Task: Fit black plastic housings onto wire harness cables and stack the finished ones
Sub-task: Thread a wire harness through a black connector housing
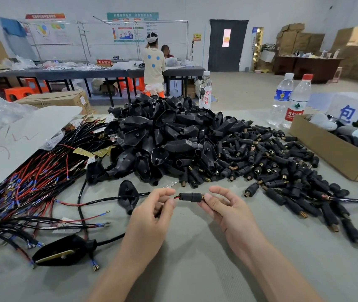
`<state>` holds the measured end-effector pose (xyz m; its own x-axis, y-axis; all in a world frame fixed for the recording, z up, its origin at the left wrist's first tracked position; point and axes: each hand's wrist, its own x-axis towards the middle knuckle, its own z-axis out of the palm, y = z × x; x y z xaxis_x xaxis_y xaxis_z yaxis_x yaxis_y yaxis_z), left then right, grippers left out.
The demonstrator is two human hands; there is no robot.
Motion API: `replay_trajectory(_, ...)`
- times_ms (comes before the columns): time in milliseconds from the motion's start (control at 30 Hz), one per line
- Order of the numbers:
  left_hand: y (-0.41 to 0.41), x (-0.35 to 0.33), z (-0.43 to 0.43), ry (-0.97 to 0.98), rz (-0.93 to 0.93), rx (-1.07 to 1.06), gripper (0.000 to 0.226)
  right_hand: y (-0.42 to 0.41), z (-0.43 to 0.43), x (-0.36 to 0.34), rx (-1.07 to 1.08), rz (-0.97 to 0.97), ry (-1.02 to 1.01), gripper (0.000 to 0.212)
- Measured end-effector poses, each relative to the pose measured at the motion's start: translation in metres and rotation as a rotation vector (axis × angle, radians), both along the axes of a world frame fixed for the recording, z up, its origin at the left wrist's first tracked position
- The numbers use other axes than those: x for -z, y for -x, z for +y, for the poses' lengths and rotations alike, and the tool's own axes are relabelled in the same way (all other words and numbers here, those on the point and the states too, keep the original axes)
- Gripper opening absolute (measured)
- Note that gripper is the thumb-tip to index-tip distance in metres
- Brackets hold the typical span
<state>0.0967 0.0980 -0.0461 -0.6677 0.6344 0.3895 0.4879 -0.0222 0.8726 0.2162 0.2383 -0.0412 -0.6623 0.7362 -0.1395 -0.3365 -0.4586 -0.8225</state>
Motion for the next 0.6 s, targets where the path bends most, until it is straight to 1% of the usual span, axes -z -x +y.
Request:
replay_trajectory(67, 0.000, -0.001, 0.000, 0.001, -0.029, -0.007, 0.014, -0.001, 0.001, 0.000, -0.005, 0.002, 0.023, 0.020)
replay_trajectory(133, 0.001, -0.001, -0.001, 0.010, -0.029, -0.009, 0.014, -0.001, 0.002, 0.000, -0.035, 0.013, 0.049, 0.020)
replay_trajectory(200, 0.003, -0.001, -0.001, 0.022, -0.018, -0.016, 0.020, -0.002, 0.003, -0.001, -0.073, 0.026, 0.053, 0.024)
replay_trajectory(300, 0.006, -0.001, -0.003, 0.024, -0.009, -0.032, 0.028, -0.003, 0.004, -0.001, -0.113, 0.042, 0.026, 0.036)
replay_trajectory(433, 0.011, -0.001, -0.005, 0.021, 0.005, -0.036, 0.037, -0.001, 0.004, 0.000, -0.127, 0.062, 0.023, 0.038)
replay_trajectory(533, 0.011, 0.001, -0.004, 0.071, 0.068, -0.012, 0.032, 0.000, 0.005, -0.001, -0.107, 0.087, 0.025, 0.037)
replay_trajectory(600, 0.009, 0.003, -0.003, 0.089, 0.077, -0.018, 0.029, 0.000, 0.006, -0.001, -0.099, 0.103, 0.024, 0.036)
